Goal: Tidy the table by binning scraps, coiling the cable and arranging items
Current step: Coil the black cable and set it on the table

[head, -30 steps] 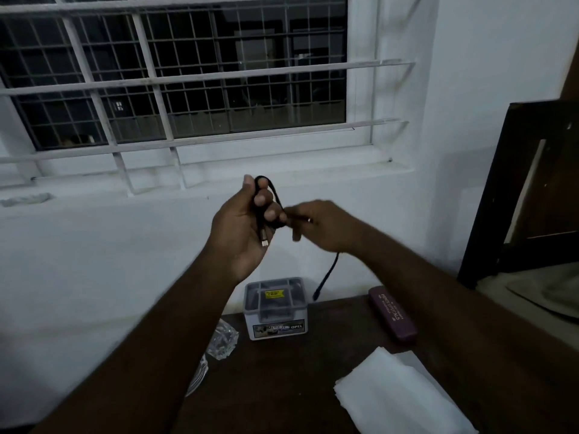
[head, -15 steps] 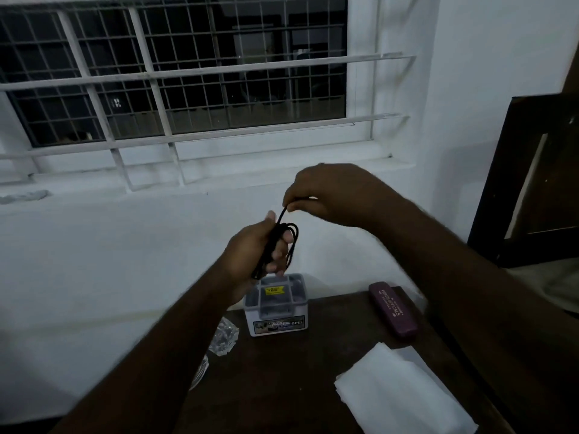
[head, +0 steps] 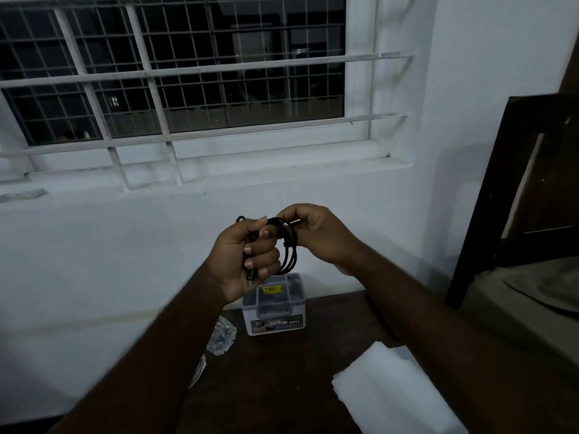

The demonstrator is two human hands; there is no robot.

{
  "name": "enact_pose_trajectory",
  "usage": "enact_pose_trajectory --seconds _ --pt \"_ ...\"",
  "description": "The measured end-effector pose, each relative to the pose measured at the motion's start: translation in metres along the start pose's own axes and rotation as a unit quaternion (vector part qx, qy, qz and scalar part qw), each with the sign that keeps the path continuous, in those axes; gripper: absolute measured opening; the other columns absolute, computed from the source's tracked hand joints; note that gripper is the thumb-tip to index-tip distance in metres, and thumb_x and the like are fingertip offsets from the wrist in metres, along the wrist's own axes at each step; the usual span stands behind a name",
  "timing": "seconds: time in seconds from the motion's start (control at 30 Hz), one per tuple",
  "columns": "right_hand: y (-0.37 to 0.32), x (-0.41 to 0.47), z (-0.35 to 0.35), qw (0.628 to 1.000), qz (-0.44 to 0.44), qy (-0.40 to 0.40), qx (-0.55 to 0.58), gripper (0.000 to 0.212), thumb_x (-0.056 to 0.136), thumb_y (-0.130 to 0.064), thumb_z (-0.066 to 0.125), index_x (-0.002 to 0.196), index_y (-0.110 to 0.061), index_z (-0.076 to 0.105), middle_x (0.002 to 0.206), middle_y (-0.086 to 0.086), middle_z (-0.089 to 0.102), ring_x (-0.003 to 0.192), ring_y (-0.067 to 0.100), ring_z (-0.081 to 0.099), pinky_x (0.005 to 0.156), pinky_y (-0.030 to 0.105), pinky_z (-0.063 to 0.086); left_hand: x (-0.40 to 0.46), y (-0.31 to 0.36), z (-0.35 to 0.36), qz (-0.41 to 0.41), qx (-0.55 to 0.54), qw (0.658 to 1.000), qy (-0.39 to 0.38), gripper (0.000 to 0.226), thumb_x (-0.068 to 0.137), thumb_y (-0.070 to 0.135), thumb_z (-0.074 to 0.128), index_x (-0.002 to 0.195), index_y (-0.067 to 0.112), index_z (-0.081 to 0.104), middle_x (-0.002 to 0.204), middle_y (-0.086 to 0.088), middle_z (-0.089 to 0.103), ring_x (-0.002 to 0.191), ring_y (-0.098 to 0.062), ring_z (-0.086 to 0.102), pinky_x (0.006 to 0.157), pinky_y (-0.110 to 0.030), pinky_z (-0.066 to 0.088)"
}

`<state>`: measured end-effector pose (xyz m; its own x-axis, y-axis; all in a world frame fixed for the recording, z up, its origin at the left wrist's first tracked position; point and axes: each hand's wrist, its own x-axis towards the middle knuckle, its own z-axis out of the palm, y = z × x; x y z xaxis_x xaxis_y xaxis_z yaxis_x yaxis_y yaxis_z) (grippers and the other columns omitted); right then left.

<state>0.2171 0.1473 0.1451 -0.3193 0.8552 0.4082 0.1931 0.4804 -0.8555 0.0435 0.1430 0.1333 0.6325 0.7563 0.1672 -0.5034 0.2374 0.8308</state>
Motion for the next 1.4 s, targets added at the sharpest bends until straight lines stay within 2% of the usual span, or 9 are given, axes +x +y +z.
enact_pose_trajectory --seconds 0.23,0.4,0.57,0.83,1.0,1.1,1.2,1.3,1.4 --pt "-0.002 0.002 0.003 0.985 0.014 -0.130 0.108 0.052 0.096 -0.059 0.024 0.130 -0.039 0.057 0.146 -0.010 0.050 0.137 0.011 0.044 0.114 0.037 0.033 -0.004 -0.003 0.002 -0.100 -0.001 0.994 -0.035 0.026 0.083 0.026 0.065 0.063 0.015 0.053 0.046 0.008 0.021 0.035 -0.010 0.017 0.035 -0.021 0.034" --pt "0.002 0.001 0.010 0.965 0.082 -0.194 0.157 0.071 0.088 -0.073 0.022 0.116 -0.027 0.068 0.099 -0.005 0.072 0.100 0.010 0.065 0.092 0.024 0.050 -0.006 0.000 0.007 -0.141 0.026 0.987 -0.078 0.025 0.083 0.023 0.068 0.066 0.013 0.052 0.045 0.007 0.023 0.033 -0.009 0.019 0.036 -0.018 0.034" --pt "0.019 -0.005 0.002 0.974 0.078 -0.167 0.130 0.042 0.091 -0.051 0.051 0.116 -0.021 0.067 0.106 -0.002 0.069 0.100 0.019 0.065 0.086 0.044 0.053 -0.007 0.007 -0.004 -0.154 0.061 0.985 -0.051 0.023 0.078 0.024 0.071 0.067 0.015 0.053 0.043 0.008 0.027 0.034 -0.009 0.020 0.038 -0.021 0.029" --pt "0.028 -0.014 0.011 0.991 0.042 -0.060 0.110 0.029 0.084 -0.001 0.072 0.105 -0.021 0.073 0.086 -0.013 0.073 0.077 0.005 0.069 0.065 0.017 0.055 -0.001 0.000 -0.017 -0.107 0.137 0.982 0.076 0.024 0.089 0.026 0.056 0.068 0.015 0.055 0.042 0.009 0.035 0.033 -0.007 0.032 0.043 -0.024 0.041" --pt "0.032 -0.015 0.018 0.999 0.018 0.042 0.007 0.021 0.082 0.003 0.067 0.097 -0.009 0.075 0.091 0.003 0.077 0.086 0.019 0.073 0.081 0.032 0.059 0.000 -0.012 -0.016 -0.036 0.232 0.961 0.144 0.031 0.092 0.022 0.063 0.062 0.015 0.067 0.049 0.002 0.044 0.044 -0.013 0.041 0.052 -0.030 0.048" --pt "0.034 -0.016 0.019 0.996 0.018 0.084 -0.029 0.026 0.081 0.003 0.064 0.098 -0.013 0.075 0.089 0.004 0.078 0.081 0.016 0.075 0.073 0.026 0.057 0.004 -0.020 -0.016 0.053 0.345 0.907 0.236 0.017 0.090 0.022 0.068 0.075 0.015 0.065 0.056 -0.001 0.055 0.049 -0.016 0.050 0.053 -0.030 0.052" --pt "0.034 -0.017 0.016 0.994 0.049 0.098 0.025 0.022 0.085 0.000 0.062 0.096 -0.015 0.074 0.088 0.004 0.078 0.080 0.016 0.076 0.078 0.031 0.060 0.004 -0.029 -0.017 0.153 0.492 0.802 0.302 0.021 0.089 0.023 0.068 0.107 0.021 0.057 0.077 0.005 0.065 0.050 -0.012 0.062 0.052 -0.024 0.054" --pt "0.031 -0.015 0.015 0.993 0.068 0.084 0.046 0.016 0.090 -0.004 0.060 0.098 -0.013 0.069 0.093 0.007 0.077 0.082 0.018 0.076 0.086 0.039 0.060 0.003 -0.031 -0.011 0.240 0.605 0.715 0.256 0.008 0.093 0.018 0.064 0.099 0.022 0.061 0.088 0.010 0.064 0.052 -0.009 0.064 0.050 -0.015 0.049" --pt "0.027 -0.014 0.015 0.994 0.067 0.077 0.031 0.010 0.094 -0.010 0.059 0.104 -0.008 0.061 0.099 0.011 0.075 0.083 0.019 0.076 0.084 0.039 0.060 0.006 -0.029 -0.010 0.264 0.674 0.637 0.264 0.007 0.094 0.017 0.062 0.093 0.011 0.066 0.081 0.004 0.065 0.066 -0.014 0.065 0.059 -0.026 0.052"
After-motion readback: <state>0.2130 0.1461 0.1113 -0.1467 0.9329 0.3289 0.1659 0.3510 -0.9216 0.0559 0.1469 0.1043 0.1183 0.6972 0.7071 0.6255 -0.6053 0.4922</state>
